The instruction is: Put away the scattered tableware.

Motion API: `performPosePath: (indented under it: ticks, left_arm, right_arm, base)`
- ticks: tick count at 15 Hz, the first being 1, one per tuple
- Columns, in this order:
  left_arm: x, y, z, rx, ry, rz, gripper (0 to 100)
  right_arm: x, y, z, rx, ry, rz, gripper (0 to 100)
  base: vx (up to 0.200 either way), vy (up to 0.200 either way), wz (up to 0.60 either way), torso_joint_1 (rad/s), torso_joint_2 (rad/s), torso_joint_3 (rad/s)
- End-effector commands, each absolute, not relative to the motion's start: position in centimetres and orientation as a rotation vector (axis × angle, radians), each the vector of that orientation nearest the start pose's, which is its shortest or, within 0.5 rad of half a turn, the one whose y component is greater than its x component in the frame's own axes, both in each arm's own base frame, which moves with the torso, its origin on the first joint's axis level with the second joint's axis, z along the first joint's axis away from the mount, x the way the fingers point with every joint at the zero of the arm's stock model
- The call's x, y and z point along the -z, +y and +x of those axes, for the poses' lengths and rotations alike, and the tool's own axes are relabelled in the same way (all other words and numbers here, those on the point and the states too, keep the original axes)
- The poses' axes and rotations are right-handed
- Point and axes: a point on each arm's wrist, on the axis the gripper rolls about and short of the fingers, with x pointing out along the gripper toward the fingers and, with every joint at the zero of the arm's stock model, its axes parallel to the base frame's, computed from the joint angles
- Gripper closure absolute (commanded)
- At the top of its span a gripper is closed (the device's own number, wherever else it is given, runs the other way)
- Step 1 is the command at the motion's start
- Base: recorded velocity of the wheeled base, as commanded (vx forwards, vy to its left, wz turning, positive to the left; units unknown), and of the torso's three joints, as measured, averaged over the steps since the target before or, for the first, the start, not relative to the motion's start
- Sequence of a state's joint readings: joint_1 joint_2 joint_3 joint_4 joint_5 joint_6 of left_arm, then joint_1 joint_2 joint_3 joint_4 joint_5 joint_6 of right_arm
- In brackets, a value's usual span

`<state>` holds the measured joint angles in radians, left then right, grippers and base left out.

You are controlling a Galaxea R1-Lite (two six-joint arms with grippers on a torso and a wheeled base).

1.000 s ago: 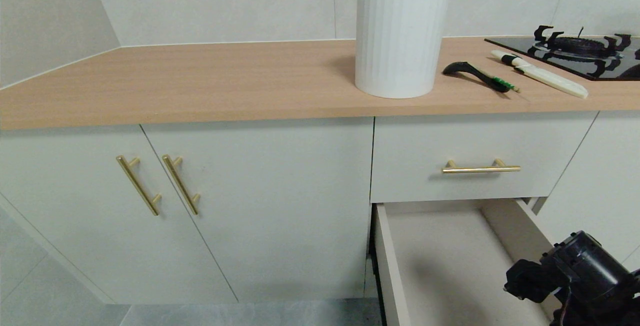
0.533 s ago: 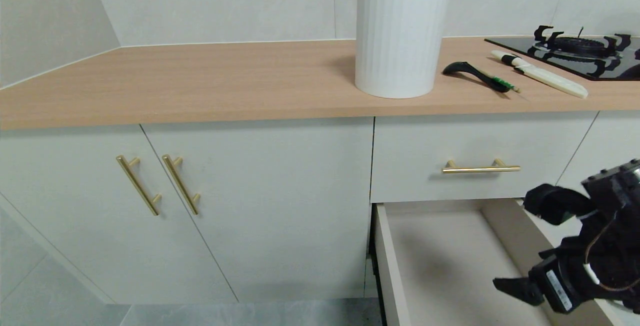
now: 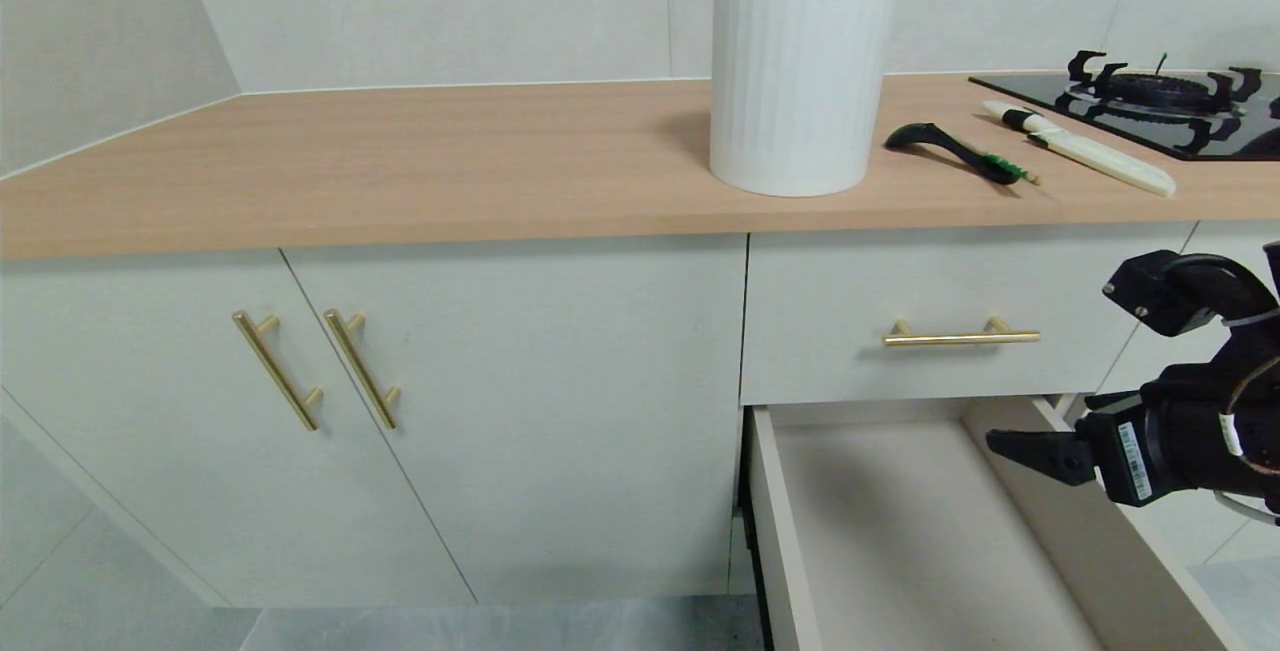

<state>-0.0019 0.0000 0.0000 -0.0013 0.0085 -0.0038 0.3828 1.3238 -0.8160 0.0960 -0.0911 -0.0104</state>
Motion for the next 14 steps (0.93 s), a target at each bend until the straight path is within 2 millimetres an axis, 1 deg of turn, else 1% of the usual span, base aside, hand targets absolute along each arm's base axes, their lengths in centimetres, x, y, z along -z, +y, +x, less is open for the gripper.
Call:
performPosePath:
  ticks: [1, 3, 7, 9, 12, 14]
  left_arm:
    - [-7.6, 0.0, -2.3, -0.008, 0.0, -0.005, 0]
    - [-7.6, 0.0, -2.3, -0.008, 0.0, -0.005, 0]
    - [-7.6, 0.0, -2.3, -0.008, 0.0, -0.005, 0]
    - [-7.6, 0.0, -2.3, -0.006, 0.0, -0.005, 0]
    - [-7.6, 0.0, -2.3, -0.008, -0.002, -0.005, 0]
    - [-7.6, 0.0, -2.3, -0.008, 0.0, -0.005, 0]
  right_arm:
    - [-22.2, 7.3, 18.7, -0.288, 0.553, -0.151, 0]
    - [-23.2, 7.6, 19.4, -0.296, 0.52, -0.163, 0]
    - [-25.8, 8.3, 21.1, -0.31, 0.437, -0.177, 0]
    - [-26.0, 8.4, 21.3, -0.31, 0.432, -0.174, 0]
    - [-26.3, 7.9, 21.1, -0.296, 0.416, -0.166, 0]
    - [-26.1, 8.0, 21.4, -0.297, 0.426, -0.166, 0]
  base:
    - [0.0, 0.0, 0.0, 0.0, 0.0, 0.0]
    - [0.0, 0.0, 0.0, 0.0, 0.0, 0.0]
    - [0.0, 0.0, 0.0, 0.06, -0.22, -0.237]
    - [0.0, 0.0, 0.0, 0.185, -0.52, -0.308]
    - [0.0, 0.0, 0.0, 0.157, -0.51, -0.287]
    - [0.0, 0.0, 0.0, 0.193, -0.47, -0.3]
